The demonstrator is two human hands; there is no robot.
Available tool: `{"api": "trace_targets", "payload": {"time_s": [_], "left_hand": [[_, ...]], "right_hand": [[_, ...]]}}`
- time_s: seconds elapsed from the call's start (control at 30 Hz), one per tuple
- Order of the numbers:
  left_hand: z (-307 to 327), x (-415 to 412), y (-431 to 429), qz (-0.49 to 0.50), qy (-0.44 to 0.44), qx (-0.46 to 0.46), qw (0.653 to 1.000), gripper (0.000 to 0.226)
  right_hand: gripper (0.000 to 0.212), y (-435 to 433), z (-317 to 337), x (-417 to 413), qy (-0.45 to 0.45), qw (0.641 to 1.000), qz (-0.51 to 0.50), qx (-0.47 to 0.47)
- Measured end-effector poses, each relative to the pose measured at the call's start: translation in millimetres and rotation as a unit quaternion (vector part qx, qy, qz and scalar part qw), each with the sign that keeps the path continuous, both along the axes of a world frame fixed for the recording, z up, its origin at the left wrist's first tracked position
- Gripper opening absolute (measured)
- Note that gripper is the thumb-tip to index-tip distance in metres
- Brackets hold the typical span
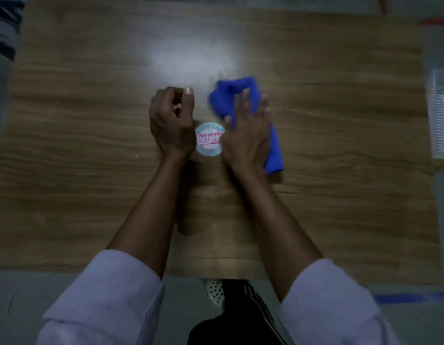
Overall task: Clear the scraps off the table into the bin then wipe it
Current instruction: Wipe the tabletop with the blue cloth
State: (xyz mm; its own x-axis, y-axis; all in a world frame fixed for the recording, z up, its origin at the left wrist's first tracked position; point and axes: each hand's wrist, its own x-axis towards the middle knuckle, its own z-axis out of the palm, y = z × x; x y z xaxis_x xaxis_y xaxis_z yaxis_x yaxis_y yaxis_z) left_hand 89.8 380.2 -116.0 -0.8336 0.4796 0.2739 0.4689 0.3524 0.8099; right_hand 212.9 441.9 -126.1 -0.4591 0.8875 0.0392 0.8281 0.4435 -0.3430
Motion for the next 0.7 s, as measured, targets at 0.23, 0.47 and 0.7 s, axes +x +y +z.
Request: {"api": "trace_targets", "payload": {"time_s": [0.23,0.47,0.7], "left_hand": [[-7.6,-15.7,53.6,-0.098,-0.034,-0.029,0.994,0.046],[-23.8,-27.9,50.6,-0.108,-0.053,-0.055,0.991,0.056],[-22.4,-24.3,49.4,-0.131,-0.052,-0.041,0.989,0.061]], "right_hand": [[0.055,78.2,-4.4,25.1,0.003,0.997,0.077,-0.008],[0.058,91.2,3.0,-24.3,-0.032,0.998,-0.046,0.01],[0.059,37.5,-4.2,-17.1,0.032,0.976,0.217,0.006]]}}
